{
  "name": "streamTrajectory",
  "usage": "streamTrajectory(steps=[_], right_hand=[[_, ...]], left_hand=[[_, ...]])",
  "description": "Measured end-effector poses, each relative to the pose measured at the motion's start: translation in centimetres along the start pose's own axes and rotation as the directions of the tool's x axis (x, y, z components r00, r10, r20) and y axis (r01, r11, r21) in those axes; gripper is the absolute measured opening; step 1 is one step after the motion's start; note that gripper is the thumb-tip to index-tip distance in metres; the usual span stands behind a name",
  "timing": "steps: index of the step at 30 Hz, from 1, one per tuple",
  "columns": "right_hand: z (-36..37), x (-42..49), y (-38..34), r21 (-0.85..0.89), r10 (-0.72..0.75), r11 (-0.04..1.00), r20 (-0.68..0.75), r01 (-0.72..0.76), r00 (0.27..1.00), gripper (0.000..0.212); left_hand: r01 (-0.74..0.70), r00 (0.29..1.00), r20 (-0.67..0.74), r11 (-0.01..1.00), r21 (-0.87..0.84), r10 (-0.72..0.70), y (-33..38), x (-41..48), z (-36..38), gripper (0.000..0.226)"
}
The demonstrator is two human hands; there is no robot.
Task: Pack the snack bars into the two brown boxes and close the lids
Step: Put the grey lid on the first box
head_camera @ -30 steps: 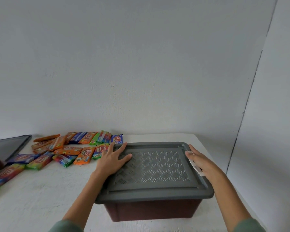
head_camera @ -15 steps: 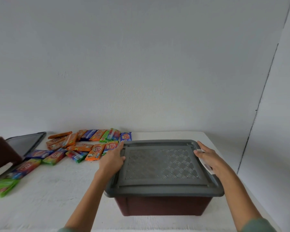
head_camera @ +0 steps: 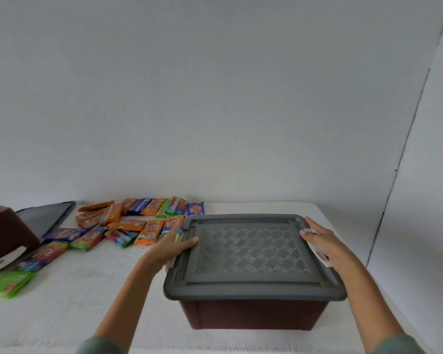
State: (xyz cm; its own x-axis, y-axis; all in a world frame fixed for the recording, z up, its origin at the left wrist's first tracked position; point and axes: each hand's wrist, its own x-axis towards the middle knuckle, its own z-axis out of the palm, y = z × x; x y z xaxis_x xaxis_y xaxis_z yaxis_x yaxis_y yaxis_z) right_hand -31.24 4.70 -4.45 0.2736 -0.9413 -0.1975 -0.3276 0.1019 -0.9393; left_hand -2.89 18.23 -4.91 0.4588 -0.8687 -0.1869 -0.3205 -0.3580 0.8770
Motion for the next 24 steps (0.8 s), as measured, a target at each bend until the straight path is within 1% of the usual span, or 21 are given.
streamTrajectory(steps=[1, 2, 4, 6, 8, 9, 10, 12, 13, 14, 15, 16, 17, 18, 19, 20, 21, 24], right_hand=[[0.0, 0.0, 0.0, 0.007, -0.003, 1.0, 0.003, 0.003, 1.0, 0.056], [0.0, 0.0, 0.0, 0.012, -0.007, 1.0, 0.005, 0.007, 1.0, 0.056], [0.0, 0.0, 0.1, 0.013, -0.013, 1.0, 0.006, 0.013, 1.0, 0.056], [0.0, 0.2, 0.3, 0.025, -0.017, 1.0, 0.013, 0.017, 1.0, 0.056], [0.0, 0.4, 0.5, 0.035, -0.022, 0.999, 0.016, 0.022, 1.0, 0.056], [0.0, 0.5, 0.5, 0.036, -0.025, 0.999, 0.015, 0.024, 1.0, 0.056], [0.0, 0.6, 0.6, 0.036, -0.027, 0.999, 0.015, 0.026, 1.0, 0.056], [0.0, 0.7, 0.8, 0.029, -0.03, 0.999, 0.017, 0.029, 0.999, 0.056], [0.0, 0.8, 0.9, 0.022, -0.03, 0.999, 0.017, 0.03, 0.999, 0.056], [0.0, 0.8, 0.9, 0.016, -0.03, 0.999, 0.018, 0.029, 0.999, 0.056], [0.0, 0.9, 0.8, 0.013, -0.031, 0.999, 0.019, 0.03, 0.999, 0.055], [0.0, 0.9, 0.8, 0.011, -0.03, 0.999, 0.02, 0.03, 0.999, 0.055], [-0.1, 0.9, 0.8, 0.009, -0.028, 1.0, 0.022, 0.028, 0.999, 0.055], [-0.1, 0.9, 0.9, 0.007, -0.028, 1.0, 0.023, 0.028, 0.999, 0.055], [-0.2, 1.0, 0.9, 0.004, -0.03, 1.0, 0.025, 0.03, 0.999, 0.056], [-0.2, 1.0, 0.9, -0.002, -0.031, 1.0, 0.028, 0.031, 0.999, 0.056], [-0.2, 1.1, 1.0, -0.009, -0.03, 1.0, 0.031, 0.03, 0.999, 0.056], [-0.3, 1.2, 1.2, -0.027, -0.01, 1.0, 0.049, 0.011, 0.999, 0.058]], left_hand=[[0.007, 0.999, 0.033, 0.995, -0.103, -0.004, -0.2, 0.0, 0.5, 0.077], [0.0, 0.999, 0.038, 0.985, -0.171, 0.006, -0.1, -0.1, 1.0, 0.075], [-0.025, 0.999, 0.031, 0.983, -0.182, 0.031, 0.1, 0.0, 1.4, 0.072], [-0.062, 0.997, 0.035, 0.991, -0.122, 0.067, 0.2, 0.5, 1.5, 0.069], [-0.094, 0.996, 0.009, 0.989, 0.117, 0.094, 0.3, 0.7, 1.6, 0.067], [-0.099, 0.995, -0.003, 0.961, 0.258, 0.104, 0.3, 0.9, 1.8, 0.066], [-0.091, 0.994, -0.018, 0.929, 0.36, 0.104, 0.3, 0.9, 2.2, 0.065], [-0.073, 0.994, -0.03, 0.843, 0.533, 0.105, 0.4, 0.9, 3.1, 0.066], [-0.063, 0.993, -0.035, 0.78, 0.623, 0.109, 0.5, 0.9, 3.5, 0.067], [-0.052, 0.994, -0.036, 0.731, 0.681, 0.104, 0.7, 0.8, 3.8, 0.069], [-0.049, 0.995, -0.024, 0.707, 0.706, 0.093, 0.8, 0.9, 3.9, 0.07], [-0.055, 0.997, -0.003, 0.716, 0.696, 0.08, 1.0, 0.9, 3.7, 0.071], [-0.077, 0.997, 0.031, 0.756, 0.65, 0.075, 1.2, 0.9, 3.3, 0.07], [-0.101, 0.995, 0.062, 0.837, 0.538, 0.08, 1.3, 0.9, 2.8, 0.067], [-0.124, 0.992, 0.081, 0.914, 0.386, 0.101, 1.4, 0.8, 2.2, 0.063], [-0.14, 0.989, 0.078, 0.964, 0.225, 0.126, 1.2, 0.8, 1.7, 0.059], [-0.15, 0.988, 0.055, 0.984, 0.095, 0.146, 0.9, 0.7, 1.4, 0.056], [-0.106, 0.994, -0.028, 0.982, -0.154, 0.103, 0.0, 0.3, 1.7, 0.053]])
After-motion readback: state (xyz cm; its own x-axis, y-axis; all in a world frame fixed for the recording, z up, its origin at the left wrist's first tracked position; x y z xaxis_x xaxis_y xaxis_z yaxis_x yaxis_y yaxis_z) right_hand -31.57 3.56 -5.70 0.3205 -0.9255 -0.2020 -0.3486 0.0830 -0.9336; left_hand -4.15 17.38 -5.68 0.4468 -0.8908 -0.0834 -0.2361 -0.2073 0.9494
